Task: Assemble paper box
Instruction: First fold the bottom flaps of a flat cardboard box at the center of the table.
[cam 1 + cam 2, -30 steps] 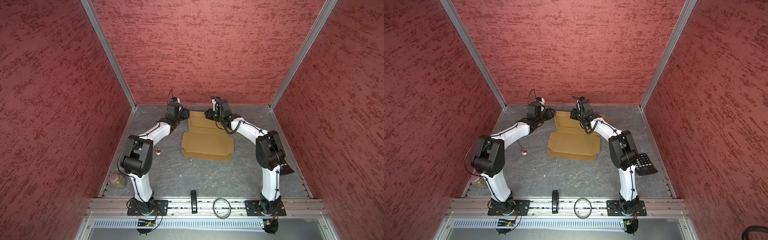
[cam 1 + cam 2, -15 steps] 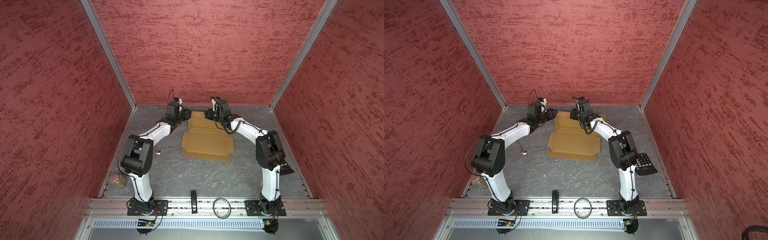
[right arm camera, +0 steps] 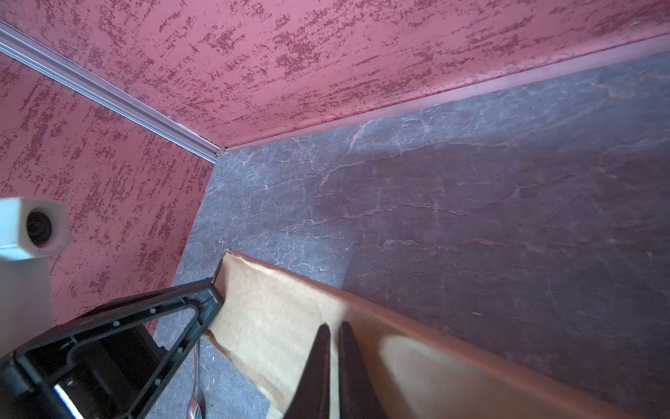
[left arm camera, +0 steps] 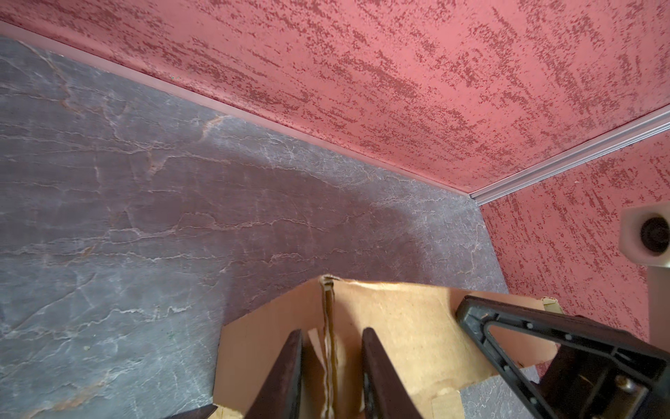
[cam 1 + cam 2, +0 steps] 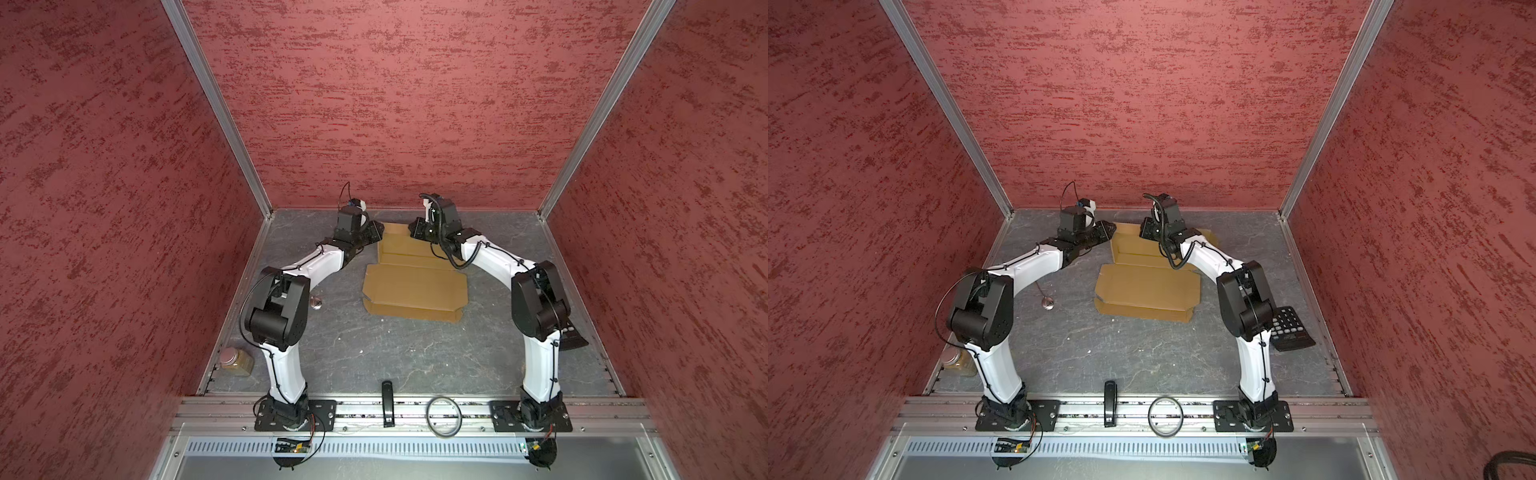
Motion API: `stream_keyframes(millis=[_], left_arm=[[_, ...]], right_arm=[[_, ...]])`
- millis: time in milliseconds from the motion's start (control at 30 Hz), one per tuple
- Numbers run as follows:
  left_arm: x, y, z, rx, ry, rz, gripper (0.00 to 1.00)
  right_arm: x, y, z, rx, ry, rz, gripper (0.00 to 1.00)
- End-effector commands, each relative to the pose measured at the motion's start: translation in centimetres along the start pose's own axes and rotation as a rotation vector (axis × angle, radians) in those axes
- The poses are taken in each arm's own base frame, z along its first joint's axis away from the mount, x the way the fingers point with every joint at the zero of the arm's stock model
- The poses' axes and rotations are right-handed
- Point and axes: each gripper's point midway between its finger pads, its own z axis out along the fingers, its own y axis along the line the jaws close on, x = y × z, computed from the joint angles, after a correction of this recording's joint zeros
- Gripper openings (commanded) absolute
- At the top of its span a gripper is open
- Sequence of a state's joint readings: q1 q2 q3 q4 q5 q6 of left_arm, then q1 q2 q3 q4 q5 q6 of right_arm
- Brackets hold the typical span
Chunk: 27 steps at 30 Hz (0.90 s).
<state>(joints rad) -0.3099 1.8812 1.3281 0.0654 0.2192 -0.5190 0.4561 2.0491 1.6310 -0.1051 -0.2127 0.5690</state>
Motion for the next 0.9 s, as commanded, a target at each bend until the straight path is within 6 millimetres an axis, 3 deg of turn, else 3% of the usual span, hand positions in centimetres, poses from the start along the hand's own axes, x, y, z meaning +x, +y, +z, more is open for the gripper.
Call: stream_keyframes(millis=[0,333,700,867], left_arm=[[1.0,-0.4,0.7,0.004,0.023,0.003,0.27],[0.9,-0.3,0.6,-0.010,0.020,0.000,0.26],[-0.7,0.0,-1.1,-0.023,-0.024,0.011,0.46],[-0.9,0.2,-2.3,-0.032,-0.033,0.037,0.49]], right_arm=[[2.4,-0.6,0.5,0.042,0.068,0.017,0.10],[2.4,-0.6,0.5,0.041,0.068,0.017,0.10],[2.2,-0.6,0.4,0.048,0.065,0.013,0.13],[1.9,-0.4,0.4,0.045,0.059,0.012,0.15]])
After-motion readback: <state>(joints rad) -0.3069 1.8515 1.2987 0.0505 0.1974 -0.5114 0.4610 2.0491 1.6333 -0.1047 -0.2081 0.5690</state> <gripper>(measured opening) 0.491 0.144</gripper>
